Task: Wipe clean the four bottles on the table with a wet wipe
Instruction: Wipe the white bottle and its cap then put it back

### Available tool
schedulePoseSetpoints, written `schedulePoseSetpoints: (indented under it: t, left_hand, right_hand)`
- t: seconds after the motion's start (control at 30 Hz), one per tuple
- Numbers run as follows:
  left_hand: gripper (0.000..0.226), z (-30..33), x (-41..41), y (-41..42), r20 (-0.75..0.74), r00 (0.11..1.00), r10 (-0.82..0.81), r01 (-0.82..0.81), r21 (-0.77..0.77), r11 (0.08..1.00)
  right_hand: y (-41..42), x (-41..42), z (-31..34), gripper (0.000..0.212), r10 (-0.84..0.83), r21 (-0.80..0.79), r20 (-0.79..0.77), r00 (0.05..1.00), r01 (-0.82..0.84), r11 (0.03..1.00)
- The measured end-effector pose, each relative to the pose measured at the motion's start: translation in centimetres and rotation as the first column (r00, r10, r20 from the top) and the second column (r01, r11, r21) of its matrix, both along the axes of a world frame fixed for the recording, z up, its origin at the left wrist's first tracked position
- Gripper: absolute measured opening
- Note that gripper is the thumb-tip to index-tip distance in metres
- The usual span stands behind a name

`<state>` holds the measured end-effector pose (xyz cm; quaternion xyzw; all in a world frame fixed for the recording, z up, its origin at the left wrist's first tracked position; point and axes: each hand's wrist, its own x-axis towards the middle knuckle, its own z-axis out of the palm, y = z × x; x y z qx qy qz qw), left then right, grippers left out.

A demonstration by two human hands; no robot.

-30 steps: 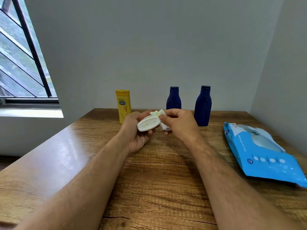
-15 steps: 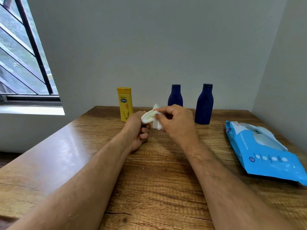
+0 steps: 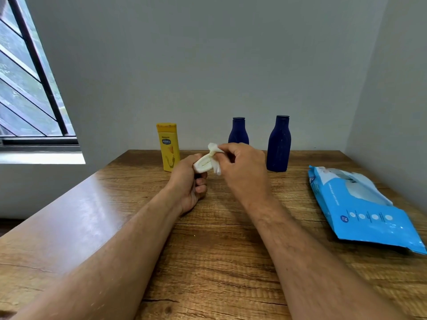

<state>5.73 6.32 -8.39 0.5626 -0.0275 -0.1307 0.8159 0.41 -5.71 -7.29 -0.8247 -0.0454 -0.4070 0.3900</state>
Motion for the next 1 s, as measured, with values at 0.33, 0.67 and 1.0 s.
schedulePoseSetpoints:
  t: [0.33, 0.67, 1.0]
  left_hand:
    - [0.034, 0.0, -0.5, -0.5, 0.109, 0.993, 0.049, -0.049, -0.003, 0.999]
    - [0.021, 0.4, -0.4, -0.3, 0.006, 0.998, 0.060, -0.056, -0.247, 0.967]
    - [0.019, 0.8, 0.3, 0.0, -0.114, 0.974, 0.195, -0.220, -0.293, 0.930]
  right_hand:
    - [1.0, -0.6, 0.1, 0.022, 0.108, -0.236, -0.037, 0.993, -0.114, 0.965]
    - [-0.3, -0.3, -0.1, 0.024, -0.015, -0.137, -0.035, 0.999, 0.010, 0.991]
    - [-0.7, 0.4, 0.1, 0.021, 0.105, 0.279, -0.016, 0.994, -0.097, 0.955]
